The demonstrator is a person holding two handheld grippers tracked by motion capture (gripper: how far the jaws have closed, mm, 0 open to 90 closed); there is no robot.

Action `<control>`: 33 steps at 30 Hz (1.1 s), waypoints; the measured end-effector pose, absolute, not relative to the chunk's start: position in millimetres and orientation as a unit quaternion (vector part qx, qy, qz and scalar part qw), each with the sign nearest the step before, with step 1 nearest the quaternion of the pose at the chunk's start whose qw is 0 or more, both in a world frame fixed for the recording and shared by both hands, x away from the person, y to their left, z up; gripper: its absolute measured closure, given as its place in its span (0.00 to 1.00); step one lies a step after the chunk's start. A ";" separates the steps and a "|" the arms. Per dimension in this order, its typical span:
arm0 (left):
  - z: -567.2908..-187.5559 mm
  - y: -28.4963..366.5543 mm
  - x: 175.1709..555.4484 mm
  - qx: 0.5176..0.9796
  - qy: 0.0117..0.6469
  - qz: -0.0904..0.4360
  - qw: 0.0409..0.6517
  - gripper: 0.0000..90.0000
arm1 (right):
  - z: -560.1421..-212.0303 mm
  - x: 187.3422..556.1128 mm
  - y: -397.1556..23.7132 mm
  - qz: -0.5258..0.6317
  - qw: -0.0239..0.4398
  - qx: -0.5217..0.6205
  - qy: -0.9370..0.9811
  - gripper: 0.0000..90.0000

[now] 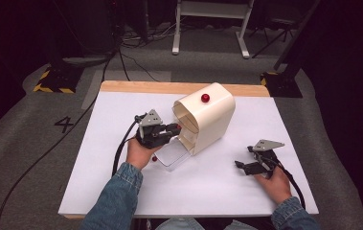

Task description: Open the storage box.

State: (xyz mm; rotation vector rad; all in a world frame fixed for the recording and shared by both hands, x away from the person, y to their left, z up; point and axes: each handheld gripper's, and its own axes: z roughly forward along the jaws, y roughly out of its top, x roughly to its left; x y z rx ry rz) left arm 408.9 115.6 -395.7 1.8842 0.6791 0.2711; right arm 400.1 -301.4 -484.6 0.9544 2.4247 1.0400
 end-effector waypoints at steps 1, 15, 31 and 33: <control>-395.2 116.9 407.9 0.791 0.284 0.116 0.530 0.82 | -484.6 399.9 -301.3 0.366 0.168 0.335 0.852 0.14; -393.2 144.6 381.9 0.789 0.291 0.128 0.527 0.82 | -484.5 400.5 -302.0 0.368 0.161 0.334 0.853 0.16; -398.5 163.2 369.3 0.785 0.298 0.120 0.530 0.81 | -484.5 400.8 -302.1 0.369 0.160 0.334 0.852 0.16; -398.9 164.5 369.7 0.782 0.299 0.118 0.534 0.77 | -484.5 400.8 -302.1 0.369 0.160 0.335 0.852 0.16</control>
